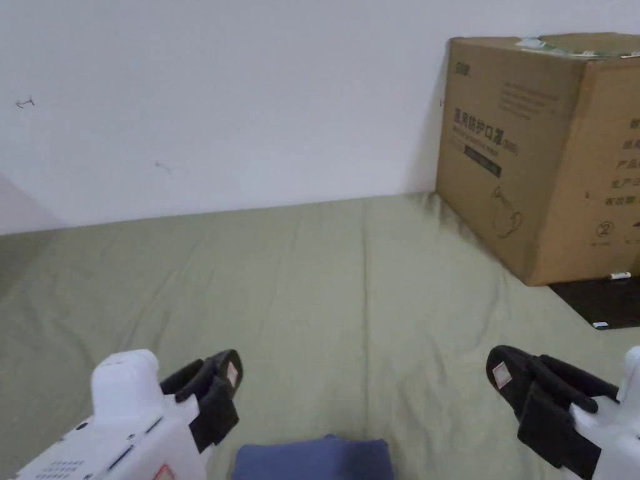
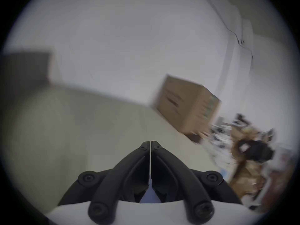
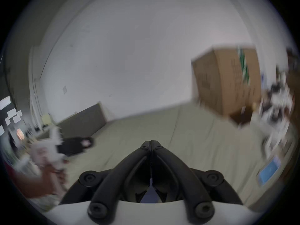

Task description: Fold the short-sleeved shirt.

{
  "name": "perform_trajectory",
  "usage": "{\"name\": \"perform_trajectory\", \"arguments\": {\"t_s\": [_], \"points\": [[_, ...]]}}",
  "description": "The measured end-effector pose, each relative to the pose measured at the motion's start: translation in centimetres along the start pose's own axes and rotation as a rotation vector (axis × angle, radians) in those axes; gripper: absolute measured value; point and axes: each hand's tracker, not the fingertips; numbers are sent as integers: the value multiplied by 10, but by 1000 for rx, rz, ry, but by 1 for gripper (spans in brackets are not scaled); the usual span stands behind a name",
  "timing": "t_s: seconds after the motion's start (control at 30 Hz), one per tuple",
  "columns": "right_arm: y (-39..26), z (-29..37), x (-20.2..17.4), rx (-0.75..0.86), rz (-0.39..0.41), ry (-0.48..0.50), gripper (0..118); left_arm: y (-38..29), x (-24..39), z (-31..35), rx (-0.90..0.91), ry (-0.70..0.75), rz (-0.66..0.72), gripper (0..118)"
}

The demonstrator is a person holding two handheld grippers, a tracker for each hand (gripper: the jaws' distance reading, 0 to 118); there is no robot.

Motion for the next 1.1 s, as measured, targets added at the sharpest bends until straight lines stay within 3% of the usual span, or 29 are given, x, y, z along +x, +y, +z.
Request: {"name": "perform_trajectory", "arguments": {"t_s": [0.07,0.1,0.17,0.23,0.33,0.43,0.53,0.63,0.7,0.77,0.83,0.9,1.0,1.07,1.1], "points": [[-15,7,-22,229,209,-164,0,-2,2,27,154,182,-134,1],[-26,7,-28,306,262,-232,0,-7,0,37,204,221,-190,0],[-42,6,-28,360,224,-257,0,-23,-2,51,273,289,-272,0],[-49,1,-28,236,129,-299,0,-33,-4,63,299,352,-291,0],[-57,3,-23,226,117,-321,0,-42,-6,69,289,359,-254,0],[-55,4,-20,212,130,-343,0,-42,-4,66,261,356,-300,0],[-43,4,-18,227,121,-319,0,-31,-4,66,272,326,-302,0],[-33,-23,-15,40,108,-143,0,-12,-24,48,97,187,-201,0],[-40,-60,-11,-243,29,3,0,-7,-46,25,-109,114,-106,0],[-72,-111,-10,-618,52,41,0,-19,-67,4,-229,114,-41,0],[-115,-147,-12,-872,80,79,0,-33,-85,-12,-325,95,-2,0],[-151,-170,-16,-946,71,71,0,-47,-105,-32,-440,62,99,0],[-185,-197,-20,-1098,134,32,0,-74,-147,-63,-618,-113,414,0],[-180,-205,-20,-1071,100,31,0,-100,-173,-87,-728,-234,608,1],[-174,-207,-20,-1084,90,22,0,-113,-183,-97,-760,-266,682,9]]}}
